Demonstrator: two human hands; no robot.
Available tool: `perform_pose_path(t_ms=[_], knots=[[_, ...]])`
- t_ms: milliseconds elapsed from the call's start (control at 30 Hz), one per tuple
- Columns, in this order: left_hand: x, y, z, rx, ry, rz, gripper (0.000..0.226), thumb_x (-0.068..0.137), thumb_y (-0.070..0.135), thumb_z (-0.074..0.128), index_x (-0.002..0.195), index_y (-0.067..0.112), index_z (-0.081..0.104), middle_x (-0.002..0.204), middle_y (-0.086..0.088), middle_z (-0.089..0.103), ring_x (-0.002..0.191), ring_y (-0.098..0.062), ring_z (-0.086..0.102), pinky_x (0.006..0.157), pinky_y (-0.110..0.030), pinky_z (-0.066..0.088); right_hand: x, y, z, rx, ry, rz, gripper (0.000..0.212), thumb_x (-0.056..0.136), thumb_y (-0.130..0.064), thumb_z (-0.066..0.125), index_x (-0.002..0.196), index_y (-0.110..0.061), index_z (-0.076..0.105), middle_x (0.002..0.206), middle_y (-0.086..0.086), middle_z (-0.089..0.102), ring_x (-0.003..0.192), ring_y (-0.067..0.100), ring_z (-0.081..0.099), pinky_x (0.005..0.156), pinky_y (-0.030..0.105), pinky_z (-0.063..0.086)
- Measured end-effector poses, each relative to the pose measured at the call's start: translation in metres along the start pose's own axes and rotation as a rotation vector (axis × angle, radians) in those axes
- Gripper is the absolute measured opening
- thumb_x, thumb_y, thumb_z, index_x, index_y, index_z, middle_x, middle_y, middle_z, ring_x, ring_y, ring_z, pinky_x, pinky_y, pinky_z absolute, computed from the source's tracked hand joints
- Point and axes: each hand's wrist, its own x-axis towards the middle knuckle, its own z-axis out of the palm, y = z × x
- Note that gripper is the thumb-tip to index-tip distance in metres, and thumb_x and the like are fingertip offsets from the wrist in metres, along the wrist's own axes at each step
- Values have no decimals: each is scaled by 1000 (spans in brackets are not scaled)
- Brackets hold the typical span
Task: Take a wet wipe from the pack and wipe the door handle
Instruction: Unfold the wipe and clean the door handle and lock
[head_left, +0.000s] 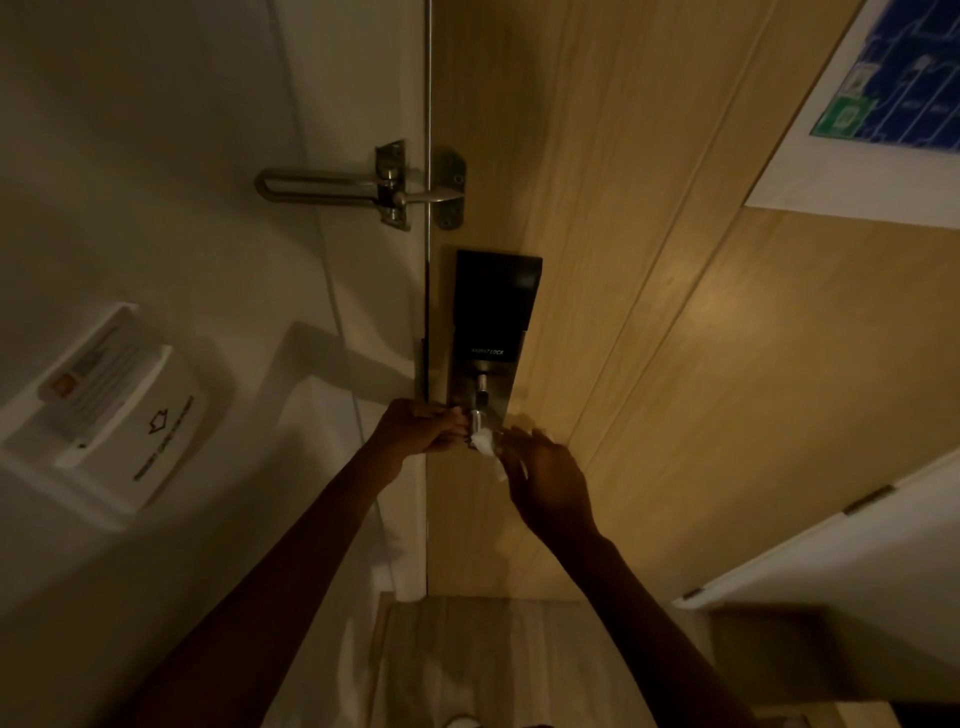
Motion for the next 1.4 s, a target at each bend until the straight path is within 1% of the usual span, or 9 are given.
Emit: perform_pose_path(t_ms=[100, 233, 367, 667, 867, 967, 1100, 1300, 1400], knots=[[0, 1, 3, -1, 7, -23, 13, 86, 15, 69, 90, 4, 73, 80, -11, 74, 72, -19, 71, 70, -27, 59, 3, -1, -11, -81, 10, -76, 45, 96, -41, 40, 104, -13, 74, 87, 5, 76, 76, 20, 70, 63, 20, 44], [2, 1, 4, -17, 15, -31, 9, 88, 12, 67, 87, 5, 72, 67, -4, 73, 60, -13, 70, 63, -23, 58, 3, 22, -17, -98, -109, 7, 60, 92, -55, 32, 110, -16, 73, 102, 4, 75, 89, 20, 69, 72, 26, 49], [3, 0, 2, 1, 6, -37, 6, 85, 14, 70, 84, 9, 73, 73, -6, 75, 67, -16, 73, 66, -26, 61, 6, 43, -20, -145, -128, -20, 43, 94, -43, 42, 108, -19, 74, 101, 3, 76, 86, 19, 71, 70, 35, 57], [-3, 9, -1, 97, -42, 27, 9, 85, 18, 71, 82, 10, 73, 77, -8, 77, 72, -19, 74, 69, -28, 61, 12, 60, -25, -110, -193, 21, 20, 93, -32, 61, 104, -23, 75, 98, -2, 77, 77, 11, 69, 67, 25, 51], [2, 8, -20, 184, -93, 60, 37, 77, 36, 76, 46, 25, 60, 45, 6, 52, 41, -12, 50, 54, -26, 41, 28, 26, -12, 62, 56, 182, 20, 94, -31, 60, 92, -22, 77, 71, -6, 73, 53, -1, 57, 54, 11, 40], [-4, 12, -17, 194, -10, 124, 27, 87, 20, 70, 64, 5, 70, 47, 6, 59, 45, -3, 57, 52, -14, 47, 22, 1, 19, 145, 51, 205, 33, 98, -40, 51, 80, -23, 73, 62, -8, 66, 51, -1, 55, 56, 22, 48], [-6, 17, -16, 107, -31, 141, 26, 91, 17, 64, 92, -9, 65, 67, -12, 55, 58, -15, 53, 54, -19, 45, 3, 0, 31, 56, -28, 146, 42, 100, -48, 39, 112, -22, 69, 101, -4, 74, 89, 8, 67, 85, 35, 54], [-1, 18, -19, 94, -101, 122, 37, 92, 17, 62, 59, 9, 49, 48, 7, 44, 47, -11, 41, 50, -21, 36, 19, 5, 12, 49, -55, 177, 37, 94, -50, 52, 70, -30, 70, 55, -11, 62, 50, 0, 55, 55, 24, 47], [-4, 20, -17, 86, -74, 121, 25, 92, 15, 62, 71, 4, 53, 53, -1, 43, 47, -12, 40, 48, -21, 34, 20, -7, 23, 52, 21, 174, 22, 91, -41, 63, 80, -26, 75, 69, -6, 72, 57, 6, 61, 56, 24, 47]])
